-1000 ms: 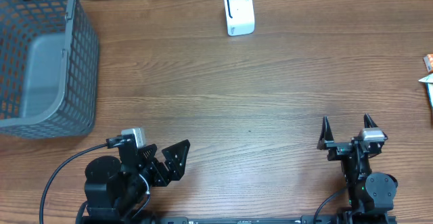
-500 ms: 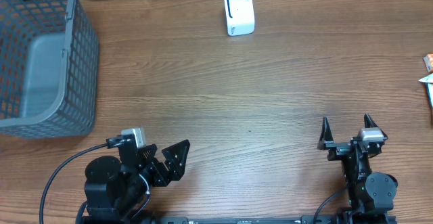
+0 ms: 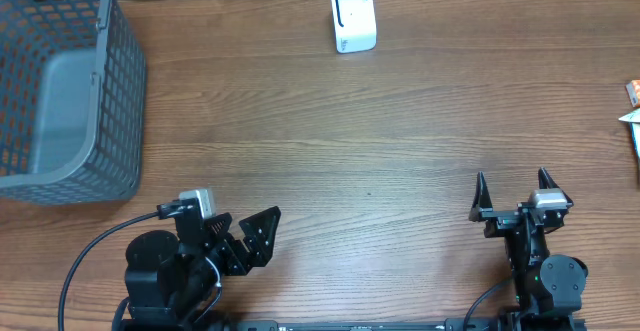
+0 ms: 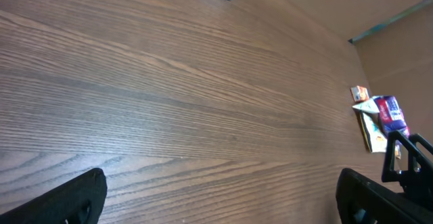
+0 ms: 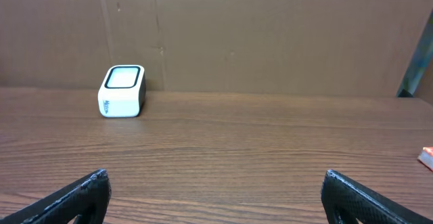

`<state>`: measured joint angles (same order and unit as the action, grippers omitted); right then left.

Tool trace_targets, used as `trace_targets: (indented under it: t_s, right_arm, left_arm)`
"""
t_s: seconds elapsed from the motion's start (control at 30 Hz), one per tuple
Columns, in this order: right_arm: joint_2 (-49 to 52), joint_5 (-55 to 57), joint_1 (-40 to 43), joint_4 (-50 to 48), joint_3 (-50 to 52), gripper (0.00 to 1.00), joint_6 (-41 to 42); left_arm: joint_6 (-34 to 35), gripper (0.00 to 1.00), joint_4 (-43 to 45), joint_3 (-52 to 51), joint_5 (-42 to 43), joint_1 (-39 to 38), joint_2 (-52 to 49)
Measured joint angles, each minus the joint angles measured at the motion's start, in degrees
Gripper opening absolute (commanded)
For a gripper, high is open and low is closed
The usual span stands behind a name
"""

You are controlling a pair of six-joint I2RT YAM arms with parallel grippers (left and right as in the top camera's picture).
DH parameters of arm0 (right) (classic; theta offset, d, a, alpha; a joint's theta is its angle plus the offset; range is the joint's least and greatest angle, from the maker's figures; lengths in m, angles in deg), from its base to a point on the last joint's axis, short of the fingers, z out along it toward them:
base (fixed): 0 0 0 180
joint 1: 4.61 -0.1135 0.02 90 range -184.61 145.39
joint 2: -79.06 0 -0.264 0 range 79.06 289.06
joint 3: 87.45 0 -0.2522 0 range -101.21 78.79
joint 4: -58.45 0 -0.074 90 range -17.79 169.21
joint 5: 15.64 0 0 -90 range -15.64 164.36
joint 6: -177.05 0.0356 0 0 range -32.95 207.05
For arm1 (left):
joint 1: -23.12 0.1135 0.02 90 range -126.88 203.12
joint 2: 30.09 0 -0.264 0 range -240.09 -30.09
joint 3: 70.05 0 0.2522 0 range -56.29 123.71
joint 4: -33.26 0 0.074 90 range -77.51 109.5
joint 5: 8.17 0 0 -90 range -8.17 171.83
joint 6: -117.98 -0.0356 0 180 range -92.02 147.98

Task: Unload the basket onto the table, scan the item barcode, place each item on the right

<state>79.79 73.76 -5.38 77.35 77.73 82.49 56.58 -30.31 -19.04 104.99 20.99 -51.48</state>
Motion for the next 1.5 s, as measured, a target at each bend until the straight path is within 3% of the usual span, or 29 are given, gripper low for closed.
trace_targets:
  t_s: [0.17,0.27,0.53,0.73,0.93,1.13,1.33,1.5]
  right_arm:
    - [0.00,0.02,0.00,0.02,0.00,1.00,0.04]
    - [0.00,0.00,0.00,0.04,0.00,1.00,0.02]
    - [0.00,0.00,0.00,0.02,0.00,1.00,0.02]
    - [0.00,0.00,0.00,0.04,0.00,1.00,0.00]
    - [0.00,0.02,0.00,0.02,0.00,1.00,-0.02]
    - [0.00,0.00,0.00,0.02,0.00,1.00,0.00]
    - [0.00,0.00,0.00,0.02,0.00,1.00,-0.02]
    - [0.00,0.00,0.00,0.04,0.00,1.00,-0.02]
  left_arm:
    - [-0.31,1.00,0.55,-0.39,-1.53,0.00,0.00]
    - [-4.02,1.00,4.87,-3.28,-1.73,0.00,0.00]
    - [-26.05,1.00,25.38,-12.33,0.68,0.00,3.72]
    - [-34.82,1.00,28.79,-17.62,-1.79,1.03,11.28]
    - [-35.71,1.00,30.10,-21.16,-9.92,1.49,16.63]
    - [-28.61,1.00,30.62,-23.65,-21.14,1.95,20.41]
    - [-26.80,1.00,33.05,-26.14,-25.77,2.62,20.48]
    - [-26.32,1.00,41.90,-31.82,-26.91,2.62,20.52]
